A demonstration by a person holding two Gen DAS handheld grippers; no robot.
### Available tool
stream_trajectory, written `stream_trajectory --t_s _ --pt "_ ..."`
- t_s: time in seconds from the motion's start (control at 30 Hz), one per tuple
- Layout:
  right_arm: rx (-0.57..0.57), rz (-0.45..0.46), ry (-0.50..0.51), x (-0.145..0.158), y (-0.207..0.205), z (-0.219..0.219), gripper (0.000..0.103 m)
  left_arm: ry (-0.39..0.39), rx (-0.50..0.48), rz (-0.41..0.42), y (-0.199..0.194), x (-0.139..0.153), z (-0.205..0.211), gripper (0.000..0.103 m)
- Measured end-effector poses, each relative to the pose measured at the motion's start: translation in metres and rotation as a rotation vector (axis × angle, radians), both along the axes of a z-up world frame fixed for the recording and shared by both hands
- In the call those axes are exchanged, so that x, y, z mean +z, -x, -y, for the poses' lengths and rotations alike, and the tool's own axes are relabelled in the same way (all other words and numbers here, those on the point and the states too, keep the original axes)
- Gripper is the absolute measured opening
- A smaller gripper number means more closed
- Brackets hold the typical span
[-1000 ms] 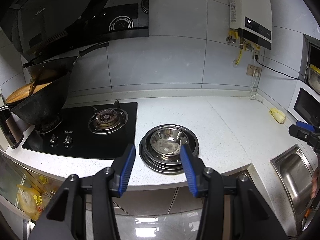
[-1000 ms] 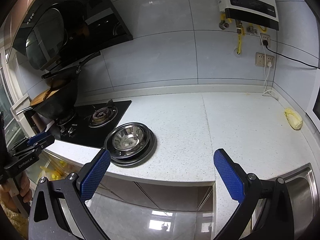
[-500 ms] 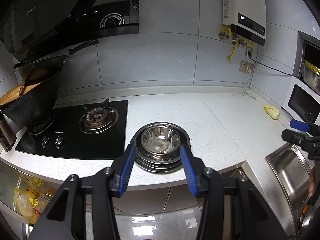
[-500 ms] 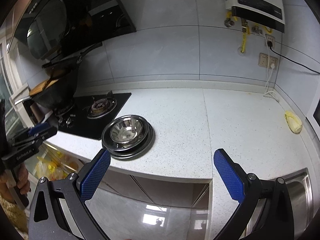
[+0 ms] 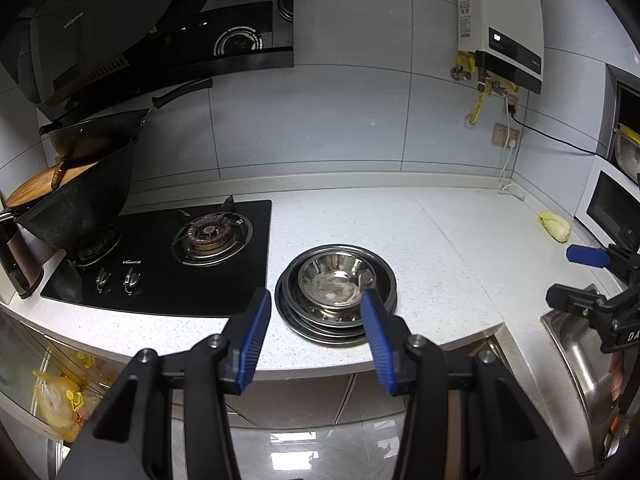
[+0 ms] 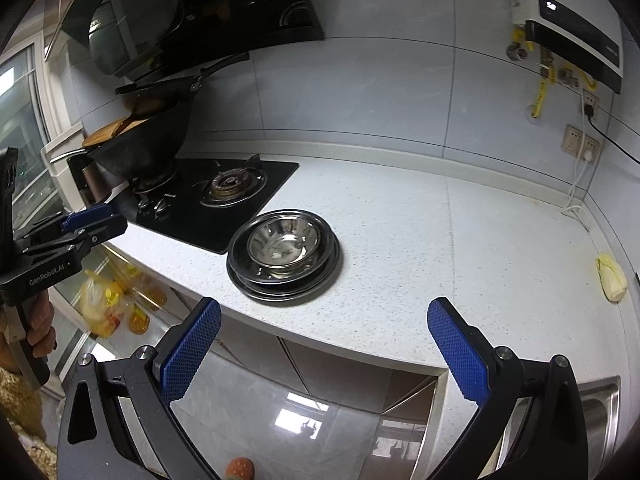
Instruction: Organize plates and bowls
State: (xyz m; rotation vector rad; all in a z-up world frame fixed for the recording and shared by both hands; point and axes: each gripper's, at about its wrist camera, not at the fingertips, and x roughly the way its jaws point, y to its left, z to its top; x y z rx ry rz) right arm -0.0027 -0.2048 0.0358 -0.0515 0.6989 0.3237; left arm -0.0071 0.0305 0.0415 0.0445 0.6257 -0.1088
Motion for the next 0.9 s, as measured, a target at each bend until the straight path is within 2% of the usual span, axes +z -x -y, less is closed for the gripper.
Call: stream_trajectory --t_s 0.23,0.67,0.9 --pt "-0.012 0.012 -0.013 0.002 0.002 0.002 0.102 0.002 -0.002 -0.001 0.000 -0.001 0.000 0.045" --pt "-0.185 0.015 -0.098 0.007 0.023 0.049 0.102 0.012 -0.105 0.011 -0.011 0.002 0.025 0.045" --pt "-0.263 0.011 -0.143 0.007 0.034 0.068 0.102 0.002 -0.129 0.019 -0.009 0.001 0.030 0.045"
